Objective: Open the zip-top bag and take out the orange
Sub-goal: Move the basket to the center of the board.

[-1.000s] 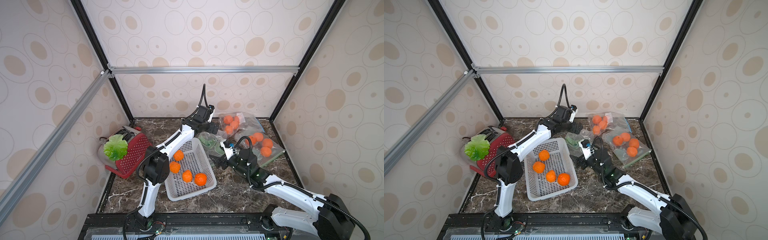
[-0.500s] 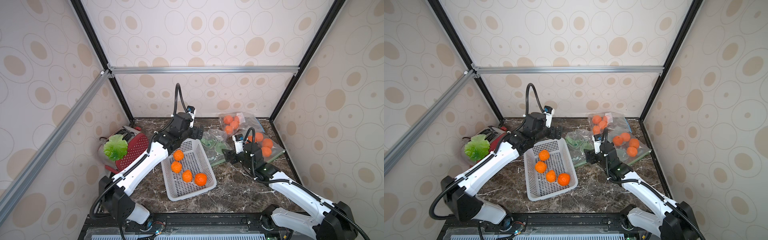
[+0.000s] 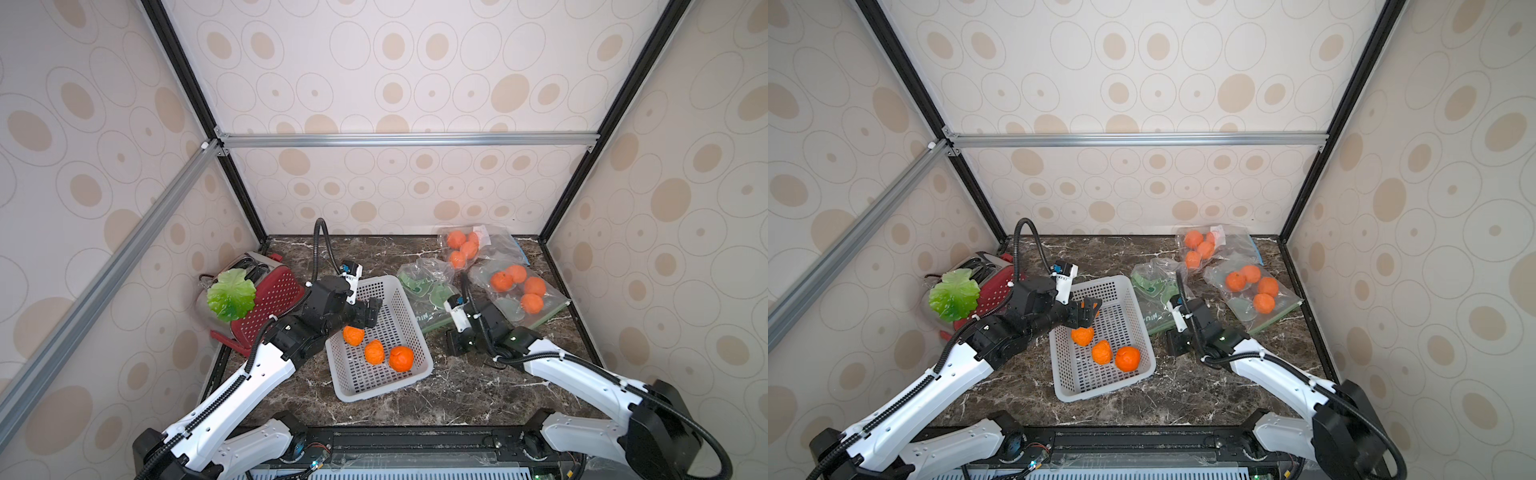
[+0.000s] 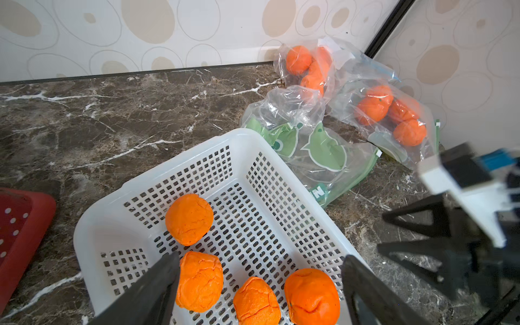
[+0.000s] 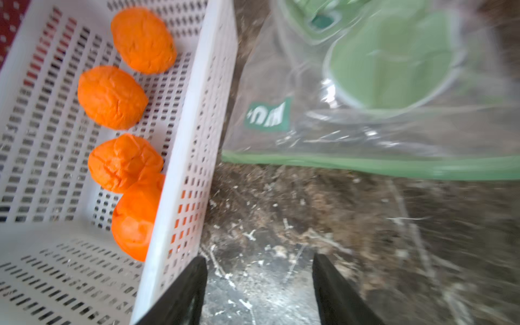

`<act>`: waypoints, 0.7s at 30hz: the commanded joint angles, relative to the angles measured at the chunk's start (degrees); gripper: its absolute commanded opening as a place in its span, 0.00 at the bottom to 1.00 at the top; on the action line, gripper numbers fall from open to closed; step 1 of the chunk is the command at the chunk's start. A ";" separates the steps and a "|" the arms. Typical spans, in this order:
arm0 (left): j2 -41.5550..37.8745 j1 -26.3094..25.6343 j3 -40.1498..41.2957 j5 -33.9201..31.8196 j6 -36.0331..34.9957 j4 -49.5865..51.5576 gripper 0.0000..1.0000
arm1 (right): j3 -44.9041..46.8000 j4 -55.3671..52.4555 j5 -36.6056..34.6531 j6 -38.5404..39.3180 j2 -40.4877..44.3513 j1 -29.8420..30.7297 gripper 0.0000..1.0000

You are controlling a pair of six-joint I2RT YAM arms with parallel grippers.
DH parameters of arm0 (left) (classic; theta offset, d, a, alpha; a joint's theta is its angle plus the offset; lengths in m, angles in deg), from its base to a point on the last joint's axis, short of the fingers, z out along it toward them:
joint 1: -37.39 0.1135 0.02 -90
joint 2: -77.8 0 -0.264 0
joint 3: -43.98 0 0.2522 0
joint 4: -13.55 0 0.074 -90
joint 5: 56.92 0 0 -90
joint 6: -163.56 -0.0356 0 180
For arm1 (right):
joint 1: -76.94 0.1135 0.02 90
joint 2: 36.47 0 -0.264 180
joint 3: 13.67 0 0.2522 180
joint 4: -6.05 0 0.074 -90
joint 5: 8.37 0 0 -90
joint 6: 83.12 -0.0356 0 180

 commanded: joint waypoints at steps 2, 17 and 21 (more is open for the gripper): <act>-0.72 0.23 -0.77 -2.45 2.06 1.34 0.88 | -6.16 3.97 3.45 -3.78 -8.49 3.07 0.62; 0.16 0.22 0.08 -0.14 2.75 -1.01 0.88 | -13.92 -3.81 -22.55 0.19 -7.58 -14.62 0.75; 0.13 0.28 2.09 1.59 3.58 -3.37 0.88 | -5.80 -2.90 -22.21 -9.50 0.38 -27.07 0.75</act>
